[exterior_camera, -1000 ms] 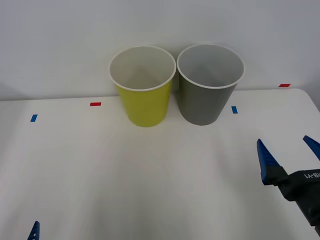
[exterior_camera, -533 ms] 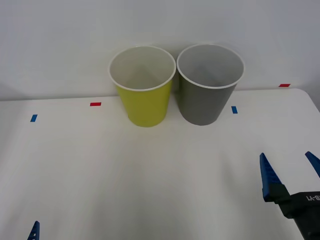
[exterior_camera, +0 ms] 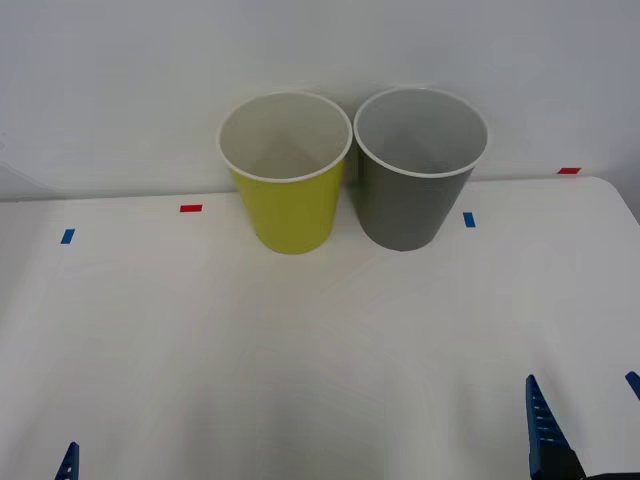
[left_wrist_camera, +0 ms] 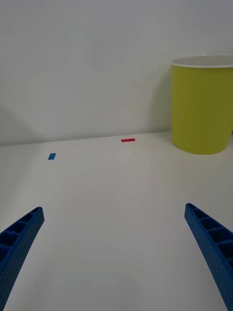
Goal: Put cans in the gray bin and PET bottles in the light green bin.
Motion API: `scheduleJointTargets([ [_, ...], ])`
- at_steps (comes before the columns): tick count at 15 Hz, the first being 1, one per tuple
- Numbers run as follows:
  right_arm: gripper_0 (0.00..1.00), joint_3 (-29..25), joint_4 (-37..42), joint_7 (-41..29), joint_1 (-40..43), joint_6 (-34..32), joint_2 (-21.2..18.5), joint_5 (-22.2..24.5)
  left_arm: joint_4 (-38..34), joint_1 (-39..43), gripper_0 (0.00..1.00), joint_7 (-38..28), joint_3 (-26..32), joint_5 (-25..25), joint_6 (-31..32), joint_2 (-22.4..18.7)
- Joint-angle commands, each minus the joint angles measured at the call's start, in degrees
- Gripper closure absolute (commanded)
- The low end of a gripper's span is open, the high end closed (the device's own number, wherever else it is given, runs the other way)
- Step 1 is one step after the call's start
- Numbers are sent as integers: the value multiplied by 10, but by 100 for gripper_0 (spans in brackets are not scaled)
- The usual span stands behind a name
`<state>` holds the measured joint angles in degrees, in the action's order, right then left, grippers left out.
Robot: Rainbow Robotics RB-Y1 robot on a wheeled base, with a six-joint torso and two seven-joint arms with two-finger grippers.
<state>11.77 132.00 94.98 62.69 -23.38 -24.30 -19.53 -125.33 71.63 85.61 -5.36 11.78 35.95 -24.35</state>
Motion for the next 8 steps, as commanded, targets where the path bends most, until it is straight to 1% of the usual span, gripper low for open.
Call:
scheduleJointTargets([
  [1, 0, 26, -18, -1, 43, -57, -19, 12, 0, 0, 0, 0, 0, 0, 0, 0],
  [3, 0, 42, -54, -5, 37, -98, -21, 20, 0, 0, 0, 0, 0, 0, 0, 0],
  [8, 0, 44, -56, -10, 46, -111, -22, 21, 0, 0, 0, 0, 0, 0, 0, 0],
])
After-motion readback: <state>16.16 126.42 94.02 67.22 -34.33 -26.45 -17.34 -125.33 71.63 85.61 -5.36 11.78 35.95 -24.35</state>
